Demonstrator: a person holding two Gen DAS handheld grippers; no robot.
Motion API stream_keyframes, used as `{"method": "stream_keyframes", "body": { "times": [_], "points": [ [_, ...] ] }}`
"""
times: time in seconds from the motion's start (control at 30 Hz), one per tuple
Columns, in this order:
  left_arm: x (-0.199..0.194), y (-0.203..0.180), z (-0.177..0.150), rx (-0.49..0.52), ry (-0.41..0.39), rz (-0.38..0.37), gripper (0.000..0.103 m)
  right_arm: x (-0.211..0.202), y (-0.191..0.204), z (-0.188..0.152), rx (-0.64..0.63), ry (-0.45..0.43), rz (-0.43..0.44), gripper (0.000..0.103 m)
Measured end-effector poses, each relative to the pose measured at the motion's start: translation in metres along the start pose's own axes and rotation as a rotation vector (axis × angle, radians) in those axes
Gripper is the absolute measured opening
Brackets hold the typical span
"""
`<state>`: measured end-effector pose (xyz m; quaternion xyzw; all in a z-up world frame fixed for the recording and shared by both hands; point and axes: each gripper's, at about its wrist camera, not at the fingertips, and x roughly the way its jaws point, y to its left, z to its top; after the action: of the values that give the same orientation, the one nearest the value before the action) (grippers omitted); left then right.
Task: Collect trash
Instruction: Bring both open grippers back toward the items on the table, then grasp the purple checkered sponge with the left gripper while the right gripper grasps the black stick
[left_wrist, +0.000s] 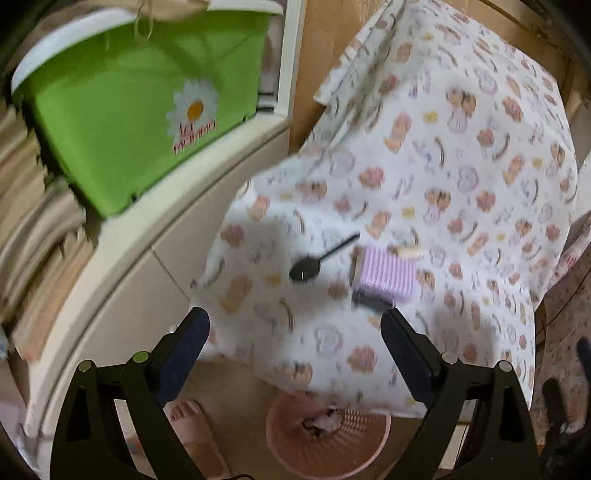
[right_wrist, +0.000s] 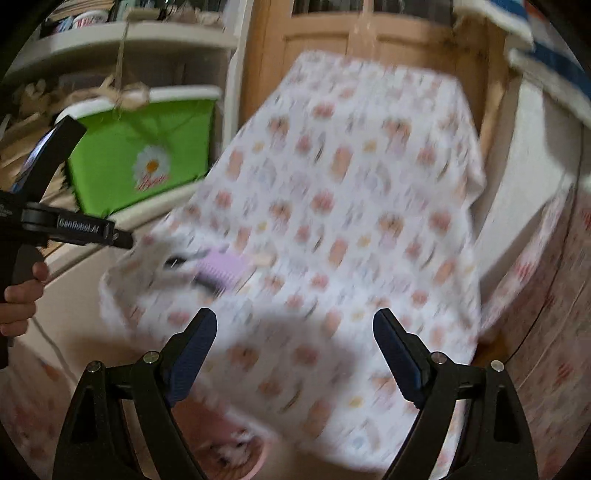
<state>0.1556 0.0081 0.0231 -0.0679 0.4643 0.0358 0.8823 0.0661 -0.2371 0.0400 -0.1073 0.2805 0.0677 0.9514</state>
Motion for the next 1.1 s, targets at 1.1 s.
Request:
{"method": "stream_keyframes", "body": {
  "times": [1.1],
  "points": [
    [0.129, -0.106, 0.014, 0.263, 0.131, -0.132, 0.098, 0.133, -0.089, 0.003, 0.288, 0.21, -0.176, 0.102]
  ]
}}
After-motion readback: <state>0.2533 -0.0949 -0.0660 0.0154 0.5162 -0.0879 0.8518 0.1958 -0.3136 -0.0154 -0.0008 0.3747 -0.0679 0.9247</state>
